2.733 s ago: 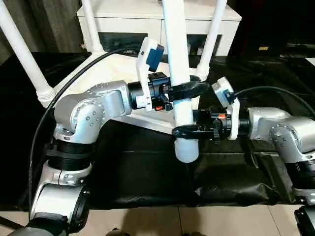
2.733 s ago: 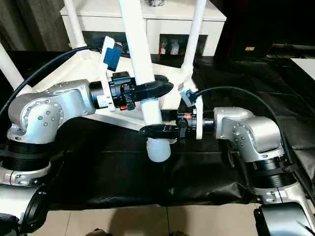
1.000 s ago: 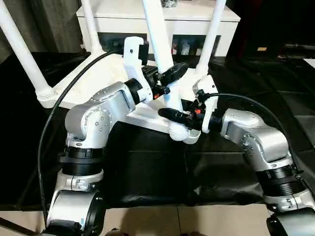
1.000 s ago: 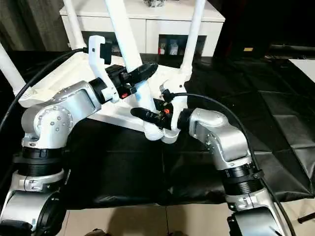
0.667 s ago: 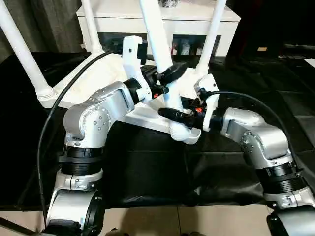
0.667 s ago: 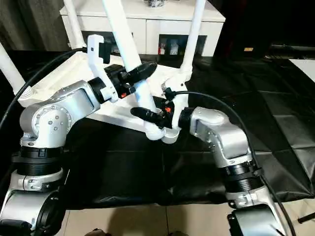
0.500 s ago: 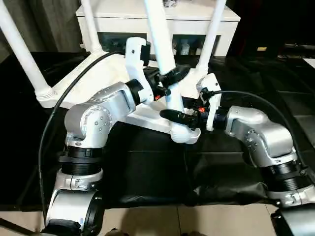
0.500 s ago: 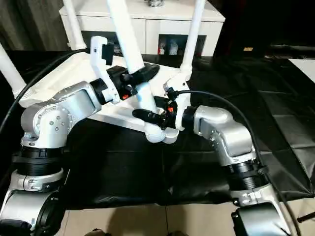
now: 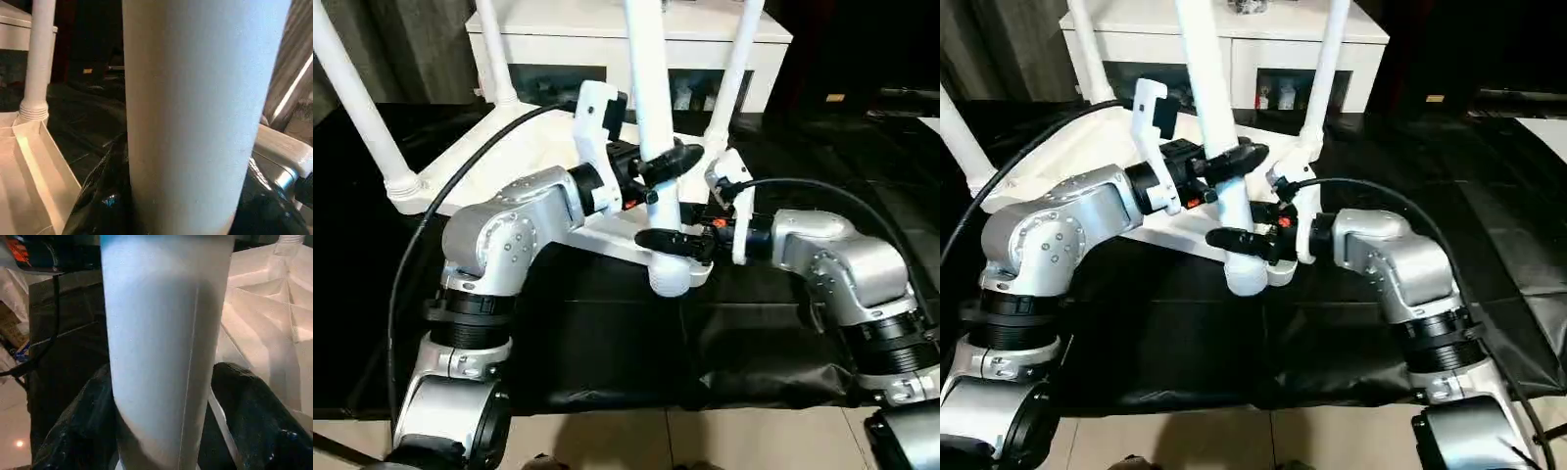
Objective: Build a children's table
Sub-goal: Insert table leg to table base
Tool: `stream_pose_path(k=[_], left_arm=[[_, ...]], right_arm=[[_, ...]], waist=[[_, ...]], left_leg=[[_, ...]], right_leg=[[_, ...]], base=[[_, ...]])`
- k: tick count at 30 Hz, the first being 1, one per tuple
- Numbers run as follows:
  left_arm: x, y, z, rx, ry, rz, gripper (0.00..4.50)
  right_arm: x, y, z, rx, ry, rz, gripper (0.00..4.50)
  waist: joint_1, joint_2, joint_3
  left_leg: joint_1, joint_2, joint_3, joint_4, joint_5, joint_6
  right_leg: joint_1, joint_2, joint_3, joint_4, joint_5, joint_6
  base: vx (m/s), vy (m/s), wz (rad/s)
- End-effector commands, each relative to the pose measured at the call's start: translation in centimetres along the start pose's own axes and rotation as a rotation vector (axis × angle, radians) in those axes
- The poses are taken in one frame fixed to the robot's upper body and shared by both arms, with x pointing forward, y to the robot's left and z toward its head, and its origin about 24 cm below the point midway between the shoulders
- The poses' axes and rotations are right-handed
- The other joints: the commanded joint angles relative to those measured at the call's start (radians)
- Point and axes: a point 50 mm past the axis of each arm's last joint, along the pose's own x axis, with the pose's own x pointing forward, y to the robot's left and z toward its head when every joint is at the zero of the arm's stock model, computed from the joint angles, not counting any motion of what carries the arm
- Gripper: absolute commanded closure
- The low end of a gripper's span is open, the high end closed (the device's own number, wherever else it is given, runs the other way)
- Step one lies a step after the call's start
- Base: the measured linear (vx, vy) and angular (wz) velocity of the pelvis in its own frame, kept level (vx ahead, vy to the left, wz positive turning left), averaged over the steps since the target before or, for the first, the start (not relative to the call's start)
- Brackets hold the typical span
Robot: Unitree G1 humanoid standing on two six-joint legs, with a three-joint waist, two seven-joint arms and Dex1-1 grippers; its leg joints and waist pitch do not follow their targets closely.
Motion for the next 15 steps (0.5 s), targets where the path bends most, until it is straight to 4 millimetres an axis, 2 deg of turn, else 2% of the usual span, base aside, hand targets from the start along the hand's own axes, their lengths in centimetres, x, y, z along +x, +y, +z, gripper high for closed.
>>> stream_pose_path(k=[1, 4, 10, 14, 15], left_arm=[[0.24, -0.77, 1.16, 0.052, -0.015, -0.040, 2.68], [0.30, -1.14, 1.04, 0.059, -0.007, -0.067, 2.68], [0.35, -1.37, 0.93, 0.066, 0.000, -0.081, 2.68], [0.31, -1.22, 0.95, 0.075, 0.002, -0.069, 2.68], [0.28, -0.88, 0.97, 0.082, 0.007, -0.029, 2.33]], right_arm=[[-0.13, 0.04, 0.11, -0.004, 0.026, 0.018, 1.68], [-0.09, 0.14, -0.07, 0.000, 0.034, 0.030, 1.79], [-0.02, 0.18, -0.19, 0.003, 0.039, 0.039, 2.44], [0.00, 0.22, -0.22, 0.001, 0.039, 0.040, 2.62], [-0.01, 0.21, -0.20, 0.000, 0.034, 0.035, 2.63]], waist=[[0.001, -0.013, -0.074], [0.001, -0.013, -0.074], [0.001, -0.013, -0.074], [0.000, -0.013, -0.074], [0.001, -0.011, -0.074]], left_leg=[[0.010, -0.006, 0.013, -0.074, -0.212, 0.008], [0.012, -0.006, 0.013, -0.075, -0.216, 0.006], [0.011, -0.005, 0.013, -0.074, -0.212, 0.007], [0.011, -0.006, 0.013, -0.074, -0.214, 0.006], [0.011, -0.005, 0.013, -0.074, -0.214, 0.005]], right_leg=[[0.062, -0.012, 0.011, -0.069, -0.296, -0.165], [0.059, -0.012, 0.011, -0.070, -0.304, -0.164], [0.060, -0.013, 0.012, -0.069, -0.297, -0.166], [0.060, -0.012, 0.011, -0.069, -0.301, -0.165], [0.060, -0.013, 0.011, -0.069, -0.302, -0.165]], base=[[0.000, 0.000, 0.00], [0.000, 0.000, 0.00], [0.000, 0.000, 0.00], [0.000, 0.000, 0.00], [0.000, 0.000, 0.00]])
